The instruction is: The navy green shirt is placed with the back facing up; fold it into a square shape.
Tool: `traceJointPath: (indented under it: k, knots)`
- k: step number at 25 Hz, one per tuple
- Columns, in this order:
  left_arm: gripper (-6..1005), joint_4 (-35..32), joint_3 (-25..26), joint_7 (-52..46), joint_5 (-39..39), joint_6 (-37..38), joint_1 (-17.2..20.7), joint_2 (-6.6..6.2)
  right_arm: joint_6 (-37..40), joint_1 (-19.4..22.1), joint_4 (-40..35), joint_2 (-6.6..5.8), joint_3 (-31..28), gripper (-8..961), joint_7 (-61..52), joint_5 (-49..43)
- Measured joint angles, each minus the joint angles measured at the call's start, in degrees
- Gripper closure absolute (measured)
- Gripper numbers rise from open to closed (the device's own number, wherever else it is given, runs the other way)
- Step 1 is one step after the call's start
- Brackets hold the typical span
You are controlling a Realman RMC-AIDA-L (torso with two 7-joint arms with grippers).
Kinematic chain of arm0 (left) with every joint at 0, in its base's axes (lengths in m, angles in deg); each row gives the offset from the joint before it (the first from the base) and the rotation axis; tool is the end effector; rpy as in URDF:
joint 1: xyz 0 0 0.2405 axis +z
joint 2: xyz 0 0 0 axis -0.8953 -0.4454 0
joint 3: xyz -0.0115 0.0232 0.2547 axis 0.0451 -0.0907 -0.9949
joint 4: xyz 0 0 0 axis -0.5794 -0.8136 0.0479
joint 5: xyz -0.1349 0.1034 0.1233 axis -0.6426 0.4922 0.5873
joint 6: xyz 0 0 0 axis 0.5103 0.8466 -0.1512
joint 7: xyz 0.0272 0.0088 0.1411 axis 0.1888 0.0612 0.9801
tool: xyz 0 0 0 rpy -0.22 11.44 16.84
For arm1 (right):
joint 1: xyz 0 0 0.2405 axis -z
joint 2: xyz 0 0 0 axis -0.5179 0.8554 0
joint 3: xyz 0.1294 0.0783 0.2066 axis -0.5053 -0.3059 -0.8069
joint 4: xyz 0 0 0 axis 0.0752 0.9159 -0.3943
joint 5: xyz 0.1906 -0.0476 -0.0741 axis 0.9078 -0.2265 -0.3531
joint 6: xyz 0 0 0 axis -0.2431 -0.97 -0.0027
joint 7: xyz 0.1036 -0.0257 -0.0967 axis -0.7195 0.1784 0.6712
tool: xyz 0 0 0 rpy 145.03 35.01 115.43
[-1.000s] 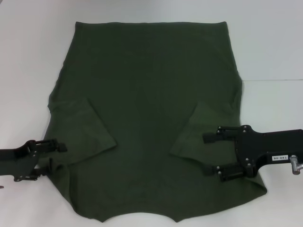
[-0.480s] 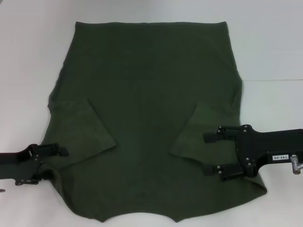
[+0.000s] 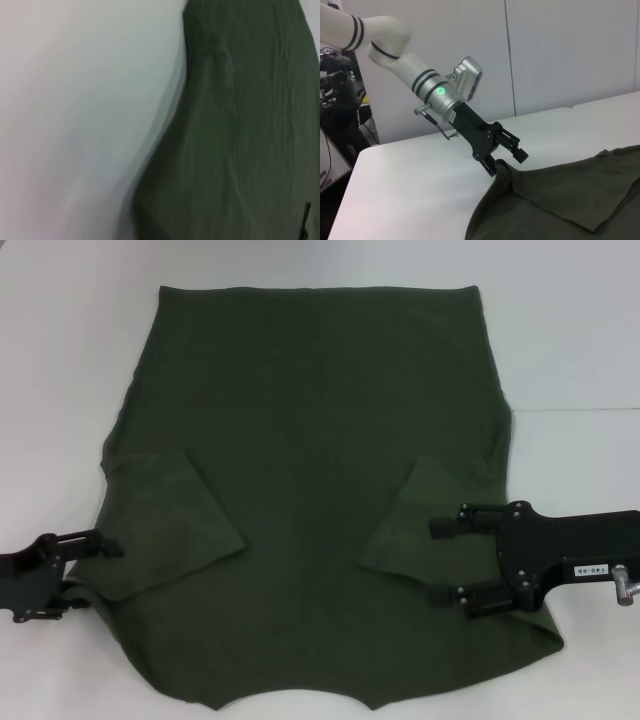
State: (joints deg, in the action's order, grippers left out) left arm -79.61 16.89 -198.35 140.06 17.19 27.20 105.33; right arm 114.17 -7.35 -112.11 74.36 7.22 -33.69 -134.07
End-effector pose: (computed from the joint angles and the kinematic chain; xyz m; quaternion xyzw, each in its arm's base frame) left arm -0.3474 0.3531 0.0567 -0.5663 -0.7821 -0.2072 0.1568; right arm 0.2354 0.3540 0.0170 -0.9676 0.1104 0.2187 0.0608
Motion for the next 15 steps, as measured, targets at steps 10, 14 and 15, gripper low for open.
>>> traceJointPath:
  k: [10, 14, 15]
  knots:
    - [94, -1.0, 2.0, -0.7, 0.6, 1.4, 1.5, -0.38, -0.4, -0.1, 0.2, 0.2, -0.1, 28, 0.0, -0.1]
    - [93, -1.2, 1.8, -0.9, 0.8, 1.3, 1.6, -0.36, -0.5, -0.1, 0.2, 0.2, -0.1, 28, 0.0, -0.1]
    - [93, -1.2, 1.8, -1.0, 0.9, 1.3, 1.6, -0.35, -0.5, -0.2, 0.2, 0.2, -0.1, 28, 0.0, -0.1]
